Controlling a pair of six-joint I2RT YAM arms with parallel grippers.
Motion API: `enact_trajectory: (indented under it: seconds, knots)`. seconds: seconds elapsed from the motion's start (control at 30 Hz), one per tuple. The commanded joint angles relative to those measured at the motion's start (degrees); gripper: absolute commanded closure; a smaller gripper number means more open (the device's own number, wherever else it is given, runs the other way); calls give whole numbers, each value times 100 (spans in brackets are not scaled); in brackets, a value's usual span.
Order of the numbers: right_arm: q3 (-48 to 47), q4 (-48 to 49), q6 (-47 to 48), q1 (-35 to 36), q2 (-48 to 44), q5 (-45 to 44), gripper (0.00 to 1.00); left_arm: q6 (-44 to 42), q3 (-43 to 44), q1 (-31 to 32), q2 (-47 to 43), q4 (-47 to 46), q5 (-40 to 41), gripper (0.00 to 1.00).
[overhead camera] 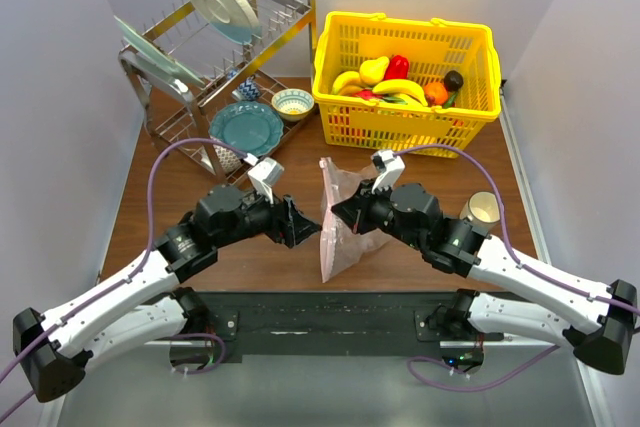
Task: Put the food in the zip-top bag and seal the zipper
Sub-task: Open the zipper of the food storage bag at the center of the board.
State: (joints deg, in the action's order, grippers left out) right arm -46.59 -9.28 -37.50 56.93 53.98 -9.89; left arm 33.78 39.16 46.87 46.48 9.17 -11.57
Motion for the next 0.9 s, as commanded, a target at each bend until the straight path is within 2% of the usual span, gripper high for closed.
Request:
enact_trajectory:
  seconds: [0.0,0.07,0.1,0.13,0.23,0.37,0.43,0.5,0.57,0.67,0.77,0.8,0.87]
  knots:
    - [18,330,41,-6,-80,119,100,383,-241,-38,45,-828,-581,25]
    - [18,330,41,-6,-63,136,100,585,-425,-38,89,-1267,-766,30]
    - [27,330,41,-6,-63,136,100,621,-479,-29,133,-1355,-811,36]
    - [27,339,41,-6,-63,145,100,656,-549,-38,151,-1469,-855,48]
    - [62,374,23,-6,-98,136,100,647,-585,-38,221,-1453,-855,59]
    - [53,383,14,3,-89,145,100,665,-620,-29,265,-1488,-864,58]
    - [62,392,14,-6,-63,172,100,735,-655,-29,274,-1593,-873,50]
    - [71,409,-3,3,-63,180,100,770,-681,-38,300,-1672,-917,48]
    - [80,436,-12,-6,-54,207,99,823,-716,-29,344,-1787,-978,48]
    - [106,462,-38,3,-71,216,100,946,-813,-38,441,-2103,-1171,55]
    - [106,462,-39,-6,-106,207,100,990,-839,-29,573,-2253,-1259,70]
    - [106,471,-39,-6,-107,207,100,973,-848,-29,608,-2262,-1268,84]
    - [115,462,-39,-6,-124,198,99,964,-857,-38,599,-2270,-1242,98]
